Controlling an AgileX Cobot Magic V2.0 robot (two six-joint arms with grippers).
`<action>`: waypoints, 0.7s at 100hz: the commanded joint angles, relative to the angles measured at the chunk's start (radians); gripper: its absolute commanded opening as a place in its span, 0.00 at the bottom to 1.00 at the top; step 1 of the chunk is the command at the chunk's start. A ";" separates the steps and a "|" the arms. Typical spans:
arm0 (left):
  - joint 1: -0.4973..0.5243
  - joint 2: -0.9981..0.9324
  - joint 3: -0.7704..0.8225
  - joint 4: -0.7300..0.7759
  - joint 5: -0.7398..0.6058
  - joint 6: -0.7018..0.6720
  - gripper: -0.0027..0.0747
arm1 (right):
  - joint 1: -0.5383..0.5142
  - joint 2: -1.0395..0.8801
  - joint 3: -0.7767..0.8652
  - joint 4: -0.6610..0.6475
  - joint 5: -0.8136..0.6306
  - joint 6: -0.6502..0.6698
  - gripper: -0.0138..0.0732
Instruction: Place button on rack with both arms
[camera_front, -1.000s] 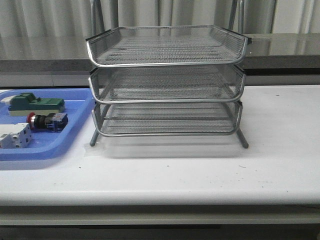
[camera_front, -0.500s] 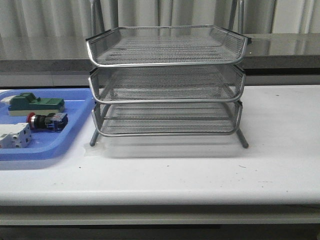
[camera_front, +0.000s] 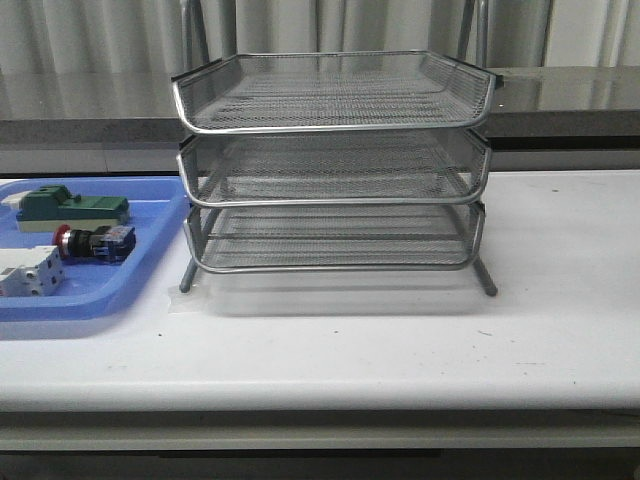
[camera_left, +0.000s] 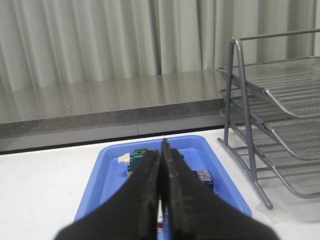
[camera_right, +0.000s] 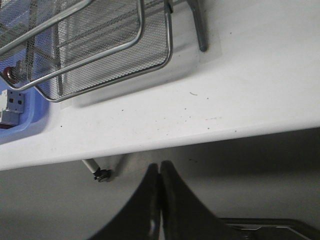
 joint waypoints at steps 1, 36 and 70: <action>0.004 -0.033 0.047 -0.004 -0.081 -0.012 0.01 | -0.005 0.037 -0.036 0.106 -0.064 -0.040 0.30; 0.004 -0.033 0.047 -0.004 -0.081 -0.012 0.01 | -0.005 0.165 -0.036 0.560 -0.159 -0.407 0.57; 0.004 -0.033 0.047 -0.004 -0.081 -0.012 0.01 | -0.005 0.407 -0.037 1.048 -0.135 -0.880 0.57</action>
